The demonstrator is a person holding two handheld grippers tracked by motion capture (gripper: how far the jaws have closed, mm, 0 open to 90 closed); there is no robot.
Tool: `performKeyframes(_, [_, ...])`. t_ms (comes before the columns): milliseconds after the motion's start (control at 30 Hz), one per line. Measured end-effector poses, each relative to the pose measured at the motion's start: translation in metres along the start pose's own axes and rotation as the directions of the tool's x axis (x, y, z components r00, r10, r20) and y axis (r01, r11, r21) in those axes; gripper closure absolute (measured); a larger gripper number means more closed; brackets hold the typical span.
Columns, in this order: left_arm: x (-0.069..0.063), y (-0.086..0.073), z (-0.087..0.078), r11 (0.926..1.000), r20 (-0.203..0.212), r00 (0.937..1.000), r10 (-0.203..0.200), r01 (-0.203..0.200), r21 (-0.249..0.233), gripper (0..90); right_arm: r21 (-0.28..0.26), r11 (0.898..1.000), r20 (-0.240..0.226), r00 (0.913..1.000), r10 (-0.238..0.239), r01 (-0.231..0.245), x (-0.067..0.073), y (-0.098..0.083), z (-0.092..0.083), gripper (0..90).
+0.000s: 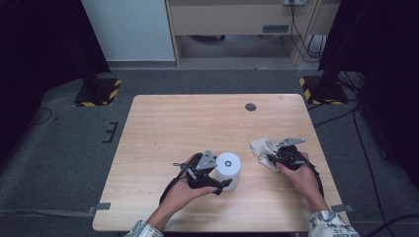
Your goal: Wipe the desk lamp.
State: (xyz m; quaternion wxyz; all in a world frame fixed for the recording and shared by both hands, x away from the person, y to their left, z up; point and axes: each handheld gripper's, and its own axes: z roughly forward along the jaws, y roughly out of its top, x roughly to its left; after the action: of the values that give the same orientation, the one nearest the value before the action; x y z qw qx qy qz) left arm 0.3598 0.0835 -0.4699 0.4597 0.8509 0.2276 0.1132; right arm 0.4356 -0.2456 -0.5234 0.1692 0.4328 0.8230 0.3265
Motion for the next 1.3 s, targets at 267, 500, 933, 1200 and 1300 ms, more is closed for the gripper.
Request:
performKeyframes(267, [-0.002,-0.012,-0.007,0.9999,-0.02,0.9998,0.01,-0.01,0.007,6.4,-0.07,0.998,-0.066,0.9978,-0.002,-0.003,0.009,0.009,-0.02,78.4])
performKeyframes(500, [0.0,-0.015,-0.011,1.0,-0.03,0.9995,-0.001,0.001,-0.009,6.6,-0.153,0.988,-0.147,0.9885,-0.037,0.014,0.024,0.024,-0.047,78.6])
performKeyframes(933, [-0.007,-0.017,-0.002,0.9998,-0.058,0.9981,0.02,-0.02,0.005,7.8,-0.238,0.971,-0.276,0.956,-0.099,0.032,0.052,0.056,-0.088,79.2])
performKeyframes(1200, [-0.007,-0.016,0.003,0.9997,-0.055,0.9982,0.025,-0.025,-0.002,8.4,-0.211,0.972,-0.345,0.9221,-0.175,0.105,0.083,0.081,-0.086,79.3])
performKeyframes(1300, [-0.007,-0.016,0.004,0.9996,-0.054,0.9981,0.029,-0.029,-0.001,9.4,-0.178,0.974,-0.361,0.9123,-0.194,0.137,0.096,0.09,-0.073,79.2])
